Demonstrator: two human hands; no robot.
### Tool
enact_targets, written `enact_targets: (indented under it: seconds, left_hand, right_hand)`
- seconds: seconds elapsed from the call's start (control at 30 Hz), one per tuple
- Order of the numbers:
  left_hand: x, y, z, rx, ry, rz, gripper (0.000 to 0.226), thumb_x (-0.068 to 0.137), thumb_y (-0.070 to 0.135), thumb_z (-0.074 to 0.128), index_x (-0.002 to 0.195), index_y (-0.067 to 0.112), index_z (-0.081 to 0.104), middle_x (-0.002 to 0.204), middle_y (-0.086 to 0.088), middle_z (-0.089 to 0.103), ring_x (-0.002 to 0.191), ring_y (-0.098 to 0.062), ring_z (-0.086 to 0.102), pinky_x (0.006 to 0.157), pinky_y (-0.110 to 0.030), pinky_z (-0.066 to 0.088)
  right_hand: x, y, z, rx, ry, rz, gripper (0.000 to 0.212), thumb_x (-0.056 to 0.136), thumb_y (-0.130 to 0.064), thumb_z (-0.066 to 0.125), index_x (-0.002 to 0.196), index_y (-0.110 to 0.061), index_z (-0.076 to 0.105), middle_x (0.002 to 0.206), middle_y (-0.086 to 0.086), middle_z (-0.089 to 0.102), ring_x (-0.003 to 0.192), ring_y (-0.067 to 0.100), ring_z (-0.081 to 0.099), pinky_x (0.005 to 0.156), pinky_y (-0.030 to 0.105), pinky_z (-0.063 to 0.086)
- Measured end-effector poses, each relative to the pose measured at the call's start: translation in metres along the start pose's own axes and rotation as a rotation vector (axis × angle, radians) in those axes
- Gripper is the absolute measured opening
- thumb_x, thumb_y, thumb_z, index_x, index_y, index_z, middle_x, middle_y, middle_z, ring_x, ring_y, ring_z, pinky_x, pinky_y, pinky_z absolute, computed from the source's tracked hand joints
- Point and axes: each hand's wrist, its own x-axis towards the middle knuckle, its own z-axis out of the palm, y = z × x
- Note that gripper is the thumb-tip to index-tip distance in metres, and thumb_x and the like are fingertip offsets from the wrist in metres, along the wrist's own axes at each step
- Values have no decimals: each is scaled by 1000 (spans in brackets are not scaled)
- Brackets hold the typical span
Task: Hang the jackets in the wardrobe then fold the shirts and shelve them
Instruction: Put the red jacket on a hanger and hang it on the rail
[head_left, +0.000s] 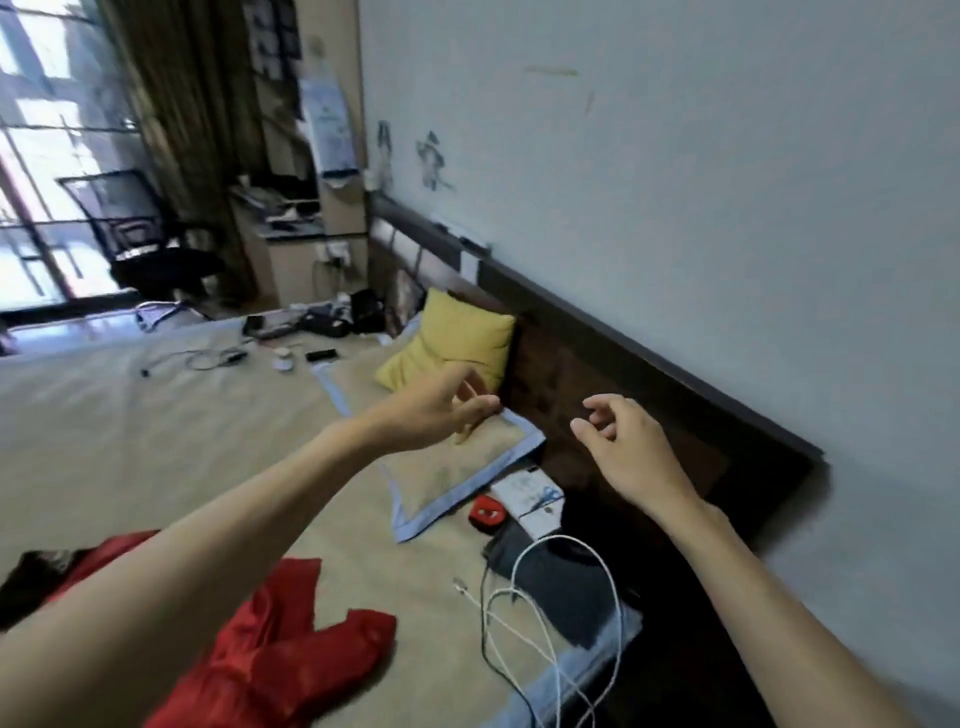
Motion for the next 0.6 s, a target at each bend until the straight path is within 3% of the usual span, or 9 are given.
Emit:
enact_targets:
  seconds: [0.13, 0.27, 0.5, 0.6]
  left_hand:
    - [-80, -85, -48, 34, 142, -305, 30, 98, 40, 58, 113, 14, 57, 99, 0, 67, 82, -21, 71, 77, -39, 56]
    - [-169, -149, -61, 57, 232, -575, 27, 99, 35, 59, 111, 11, 57, 98, -3, 66, 82, -24, 67, 81, -40, 54]
    - [-314, -210, -46, 148, 288, -942, 28, 98, 42, 59, 109, 16, 58, 97, -2, 68, 90, -20, 65, 84, -39, 53]
    - [-365, -234, -42, 163, 275, -1073, 30, 97, 44, 59, 108, 16, 58, 99, -1, 68, 93, -20, 64, 86, -40, 52]
  right_hand:
    - [17, -54, 102, 48, -272, -163, 37, 97, -36, 64, 128, -16, 62, 116, 3, 60, 100, 18, 60, 92, 36, 51]
    - [5, -93, 191, 73, -511, -277, 36, 96, -36, 64, 125, -15, 62, 112, 5, 64, 103, 20, 62, 90, 36, 49]
    - [-50, -133, 305, 22, -845, -428, 42, 95, -43, 64, 126, -15, 60, 116, 5, 66, 109, 23, 63, 84, 30, 43]
    - [-71, -151, 345, -40, -918, -506, 45, 95, -41, 65, 128, -12, 59, 122, 8, 65, 118, 25, 60, 94, 32, 44]
